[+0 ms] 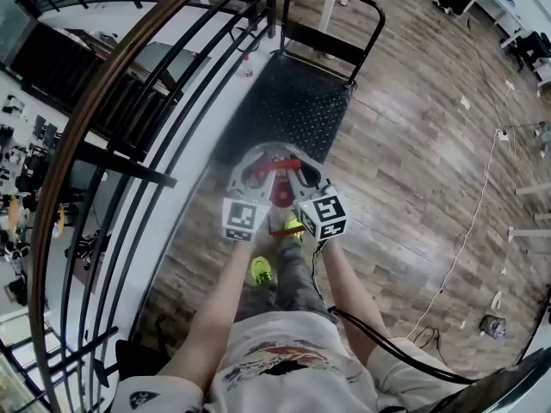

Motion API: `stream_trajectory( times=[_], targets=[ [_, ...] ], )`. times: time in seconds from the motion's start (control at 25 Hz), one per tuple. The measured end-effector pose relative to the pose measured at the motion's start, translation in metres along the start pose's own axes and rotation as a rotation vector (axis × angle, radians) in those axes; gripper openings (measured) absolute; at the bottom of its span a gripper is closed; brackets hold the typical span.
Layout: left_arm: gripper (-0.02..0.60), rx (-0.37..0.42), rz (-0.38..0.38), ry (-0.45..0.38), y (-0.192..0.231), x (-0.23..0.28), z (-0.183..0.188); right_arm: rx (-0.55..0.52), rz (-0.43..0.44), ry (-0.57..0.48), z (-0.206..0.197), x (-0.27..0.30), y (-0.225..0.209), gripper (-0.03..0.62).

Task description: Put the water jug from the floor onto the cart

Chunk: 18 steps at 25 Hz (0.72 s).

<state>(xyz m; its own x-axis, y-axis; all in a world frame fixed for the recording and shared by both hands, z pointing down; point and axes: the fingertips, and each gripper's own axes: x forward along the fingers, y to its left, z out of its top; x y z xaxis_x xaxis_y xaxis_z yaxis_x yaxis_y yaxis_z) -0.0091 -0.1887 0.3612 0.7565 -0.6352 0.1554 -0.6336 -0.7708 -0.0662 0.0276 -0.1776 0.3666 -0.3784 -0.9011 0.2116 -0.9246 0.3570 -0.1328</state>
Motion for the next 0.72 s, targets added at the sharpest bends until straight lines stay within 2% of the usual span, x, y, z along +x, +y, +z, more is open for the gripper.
stream_trajectory(
  times=[0.36, 0.72],
  targets=[
    [0.091, -0.021, 0.036, 0.029, 0.019, 0.083, -0.005, 0.027, 0.057, 0.023, 0.004, 0.047, -0.073, 0.052],
    [0.091, -0.06, 0.082, 0.052, 0.04, 0.15, -0.031, 0.026, 0.088, 0.047, -0.012, 0.093, -0.129, 0.051]
  ],
)
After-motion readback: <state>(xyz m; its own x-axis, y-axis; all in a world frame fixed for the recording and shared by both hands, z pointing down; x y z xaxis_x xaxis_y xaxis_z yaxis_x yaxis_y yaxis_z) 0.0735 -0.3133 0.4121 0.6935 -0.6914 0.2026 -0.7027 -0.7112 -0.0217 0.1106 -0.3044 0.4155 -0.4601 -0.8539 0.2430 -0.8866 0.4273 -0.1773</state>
